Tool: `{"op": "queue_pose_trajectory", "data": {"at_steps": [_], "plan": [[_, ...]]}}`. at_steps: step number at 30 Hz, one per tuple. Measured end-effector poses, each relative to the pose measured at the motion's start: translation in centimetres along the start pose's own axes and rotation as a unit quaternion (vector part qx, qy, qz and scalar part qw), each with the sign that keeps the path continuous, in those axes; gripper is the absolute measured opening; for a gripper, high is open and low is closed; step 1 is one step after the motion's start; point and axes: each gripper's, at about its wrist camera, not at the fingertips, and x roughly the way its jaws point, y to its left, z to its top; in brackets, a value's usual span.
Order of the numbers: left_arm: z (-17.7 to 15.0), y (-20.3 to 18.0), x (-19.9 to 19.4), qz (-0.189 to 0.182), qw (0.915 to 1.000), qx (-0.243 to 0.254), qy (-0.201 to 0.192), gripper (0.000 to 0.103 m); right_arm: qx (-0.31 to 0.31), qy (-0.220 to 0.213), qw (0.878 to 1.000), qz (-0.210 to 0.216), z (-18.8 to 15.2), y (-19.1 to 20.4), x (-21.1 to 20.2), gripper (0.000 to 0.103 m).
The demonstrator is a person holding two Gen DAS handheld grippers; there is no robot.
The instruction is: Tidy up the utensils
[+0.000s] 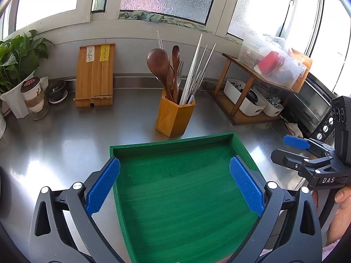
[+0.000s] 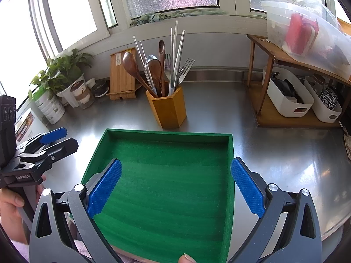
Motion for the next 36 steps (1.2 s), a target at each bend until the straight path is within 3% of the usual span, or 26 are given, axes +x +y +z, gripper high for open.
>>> {"op": "queue_pose_trajectory", "data": {"at_steps": [36], "plan": [[0.14, 0.04, 0.17, 0.006, 1.0000, 0.001, 0.004, 0.095, 0.004, 0.001, 1.000, -0.002, 0.21, -0.15, 0.18, 0.100]]}}
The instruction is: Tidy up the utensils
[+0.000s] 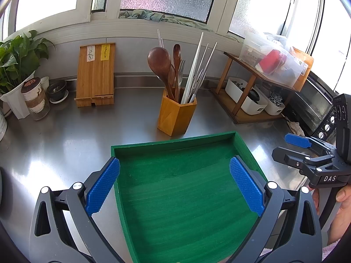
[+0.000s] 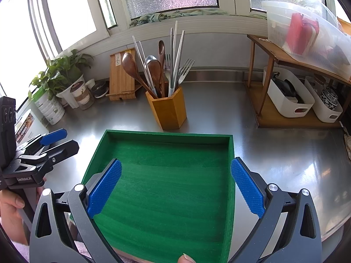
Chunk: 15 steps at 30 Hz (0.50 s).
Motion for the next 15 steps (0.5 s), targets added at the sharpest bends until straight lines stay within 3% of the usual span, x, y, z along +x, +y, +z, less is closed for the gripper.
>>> {"op": "queue_pose_trajectory", "data": {"at_steps": [15], "plan": [[0.00, 0.21, -0.01, 0.000, 1.0000, -0.004, 0.001, 0.095, 0.000, 0.001, 1.000, 0.002, 0.02, 0.12, 0.10, 0.100]]}}
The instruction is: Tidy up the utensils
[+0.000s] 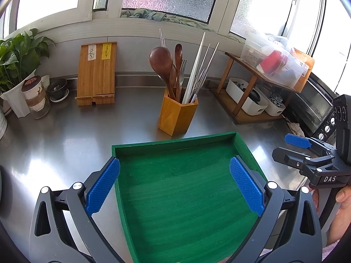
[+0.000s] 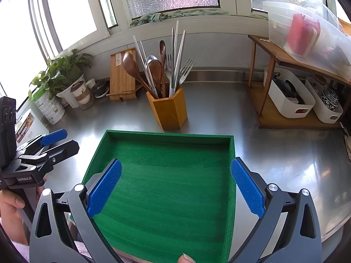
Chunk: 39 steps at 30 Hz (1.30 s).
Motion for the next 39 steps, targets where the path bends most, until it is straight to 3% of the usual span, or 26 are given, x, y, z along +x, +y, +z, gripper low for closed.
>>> {"op": "queue_pose_trajectory", "data": {"at_steps": [39], "plan": [[0.01, 0.20, 0.02, 0.017, 0.9998, -0.004, -0.004, 0.095, -0.004, 0.007, 1.000, -0.003, -0.16, 0.02, 0.72, 0.100]]}}
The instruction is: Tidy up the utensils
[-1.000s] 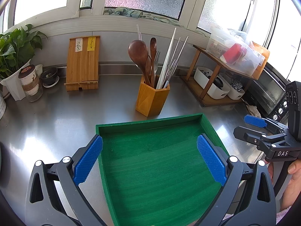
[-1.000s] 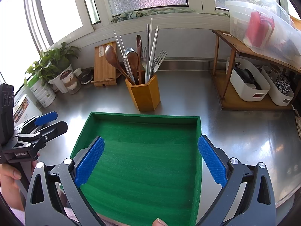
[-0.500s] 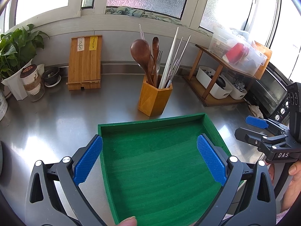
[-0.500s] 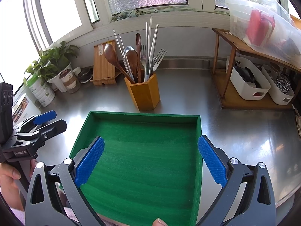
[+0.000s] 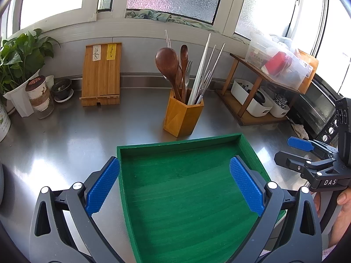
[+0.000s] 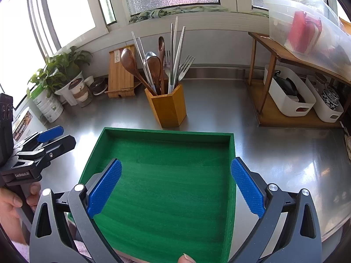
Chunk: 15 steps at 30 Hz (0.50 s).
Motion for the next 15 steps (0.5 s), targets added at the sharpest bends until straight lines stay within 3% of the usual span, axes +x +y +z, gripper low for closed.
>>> {"op": "queue_pose_trajectory", "data": {"at_steps": [15], "plan": [[0.20, 0.27, 0.30, 0.006, 0.9999, -0.005, 0.013, 0.095, -0.006, 0.004, 1.000, 0.002, 0.37, 0.18, 0.18, 0.100]]}}
